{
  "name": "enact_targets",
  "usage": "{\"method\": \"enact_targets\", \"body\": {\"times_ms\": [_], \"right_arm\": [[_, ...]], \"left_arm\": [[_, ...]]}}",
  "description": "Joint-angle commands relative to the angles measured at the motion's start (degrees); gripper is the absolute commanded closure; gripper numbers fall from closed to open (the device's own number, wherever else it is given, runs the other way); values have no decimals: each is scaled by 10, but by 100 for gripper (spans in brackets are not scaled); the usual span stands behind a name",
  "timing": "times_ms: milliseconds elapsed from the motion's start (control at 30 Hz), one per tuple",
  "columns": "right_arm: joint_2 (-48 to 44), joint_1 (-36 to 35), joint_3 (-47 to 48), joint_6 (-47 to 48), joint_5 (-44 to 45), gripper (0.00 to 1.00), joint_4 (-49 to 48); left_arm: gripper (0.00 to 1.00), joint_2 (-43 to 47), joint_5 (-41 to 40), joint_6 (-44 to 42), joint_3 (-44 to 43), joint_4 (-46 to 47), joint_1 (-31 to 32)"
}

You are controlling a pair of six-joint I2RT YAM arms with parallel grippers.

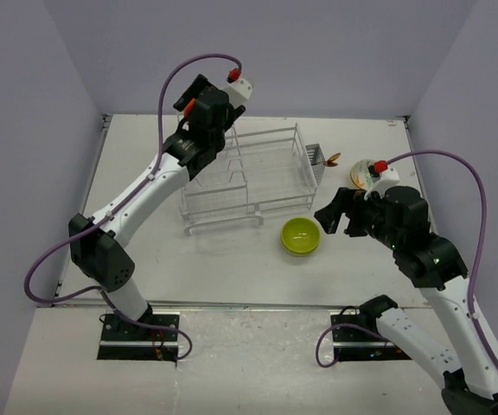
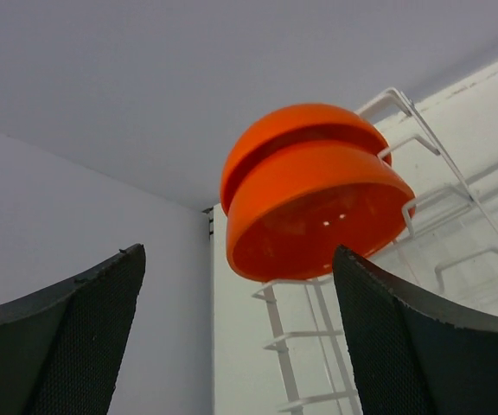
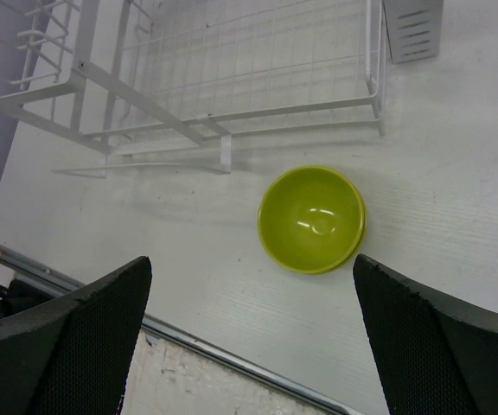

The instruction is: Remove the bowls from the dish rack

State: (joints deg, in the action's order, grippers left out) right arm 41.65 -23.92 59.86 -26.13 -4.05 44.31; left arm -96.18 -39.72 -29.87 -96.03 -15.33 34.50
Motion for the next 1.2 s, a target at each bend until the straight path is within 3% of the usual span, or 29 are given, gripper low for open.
{"method": "enact_targets", "body": {"times_ms": [0, 100, 400, 567, 867, 1167], "right_arm": [[3, 1, -4, 1, -23, 1, -20], [1, 1, 3, 6, -18, 1, -17], [-25, 1, 26, 20, -17, 1, -8], [-26, 1, 32, 20, -18, 1, -9], [-27, 1, 29, 26, -18, 1, -13], [-20, 2, 30, 24, -29, 1, -26]], "left_arm": [[12, -10, 4, -45, -50, 76, -18], [16, -30, 31, -30, -60, 72, -31], [53, -73, 54, -3, -71, 63, -59], [61, -74, 72, 8, -65, 57, -62], [100, -66, 83, 21, -52, 53, -62], [100, -9, 57, 32, -46, 49, -59]]}}
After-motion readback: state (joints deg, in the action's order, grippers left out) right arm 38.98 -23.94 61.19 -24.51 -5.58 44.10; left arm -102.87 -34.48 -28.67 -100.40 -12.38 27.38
